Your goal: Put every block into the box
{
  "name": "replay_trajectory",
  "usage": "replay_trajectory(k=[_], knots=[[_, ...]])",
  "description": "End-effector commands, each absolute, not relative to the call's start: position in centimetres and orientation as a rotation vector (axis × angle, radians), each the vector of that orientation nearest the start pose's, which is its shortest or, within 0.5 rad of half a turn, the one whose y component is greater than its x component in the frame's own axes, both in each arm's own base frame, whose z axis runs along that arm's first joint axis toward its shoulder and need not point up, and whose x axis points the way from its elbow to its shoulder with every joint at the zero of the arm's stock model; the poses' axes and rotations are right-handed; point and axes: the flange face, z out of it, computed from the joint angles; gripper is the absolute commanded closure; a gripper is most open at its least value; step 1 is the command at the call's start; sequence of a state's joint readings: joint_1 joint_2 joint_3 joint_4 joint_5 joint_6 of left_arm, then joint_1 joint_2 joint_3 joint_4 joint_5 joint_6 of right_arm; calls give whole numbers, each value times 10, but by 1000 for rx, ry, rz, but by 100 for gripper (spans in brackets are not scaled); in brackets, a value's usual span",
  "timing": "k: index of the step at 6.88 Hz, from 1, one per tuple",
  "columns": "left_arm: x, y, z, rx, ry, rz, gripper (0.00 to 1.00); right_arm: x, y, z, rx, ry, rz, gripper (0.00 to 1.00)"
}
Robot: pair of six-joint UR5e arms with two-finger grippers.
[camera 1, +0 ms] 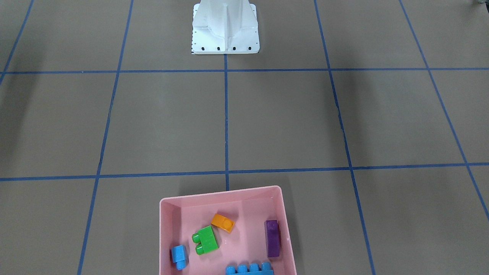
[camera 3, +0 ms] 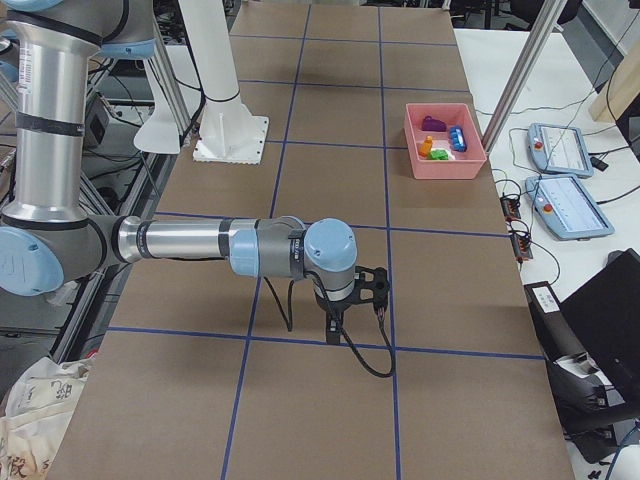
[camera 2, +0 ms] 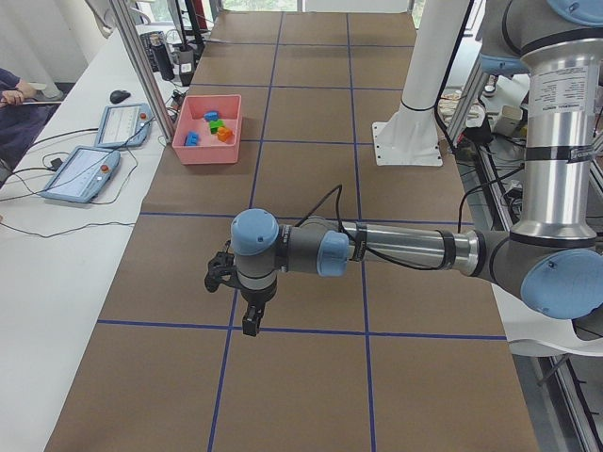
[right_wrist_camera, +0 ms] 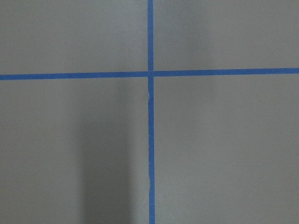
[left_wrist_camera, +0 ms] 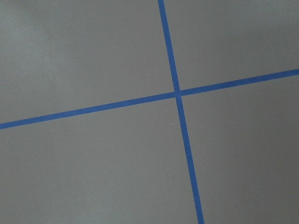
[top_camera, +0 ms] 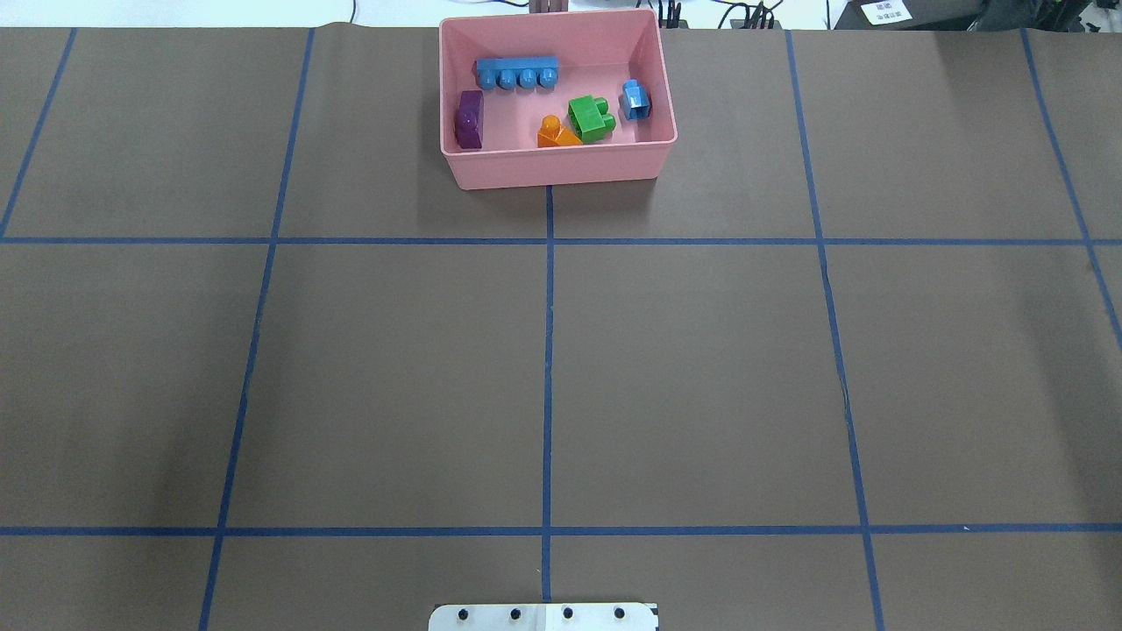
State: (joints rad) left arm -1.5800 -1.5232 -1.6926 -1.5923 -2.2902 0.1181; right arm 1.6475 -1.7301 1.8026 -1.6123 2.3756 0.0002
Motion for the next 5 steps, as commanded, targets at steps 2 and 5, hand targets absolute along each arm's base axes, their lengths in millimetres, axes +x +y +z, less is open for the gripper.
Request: replay_trajectory(k=[2, 5], knots=[[-72, -476, 626, 131, 713, 136, 0, 94, -420, 620, 62, -804, 58, 0], [-72, -476, 629, 126, 714, 135, 0, 94, -420, 619, 65, -803, 55, 0]])
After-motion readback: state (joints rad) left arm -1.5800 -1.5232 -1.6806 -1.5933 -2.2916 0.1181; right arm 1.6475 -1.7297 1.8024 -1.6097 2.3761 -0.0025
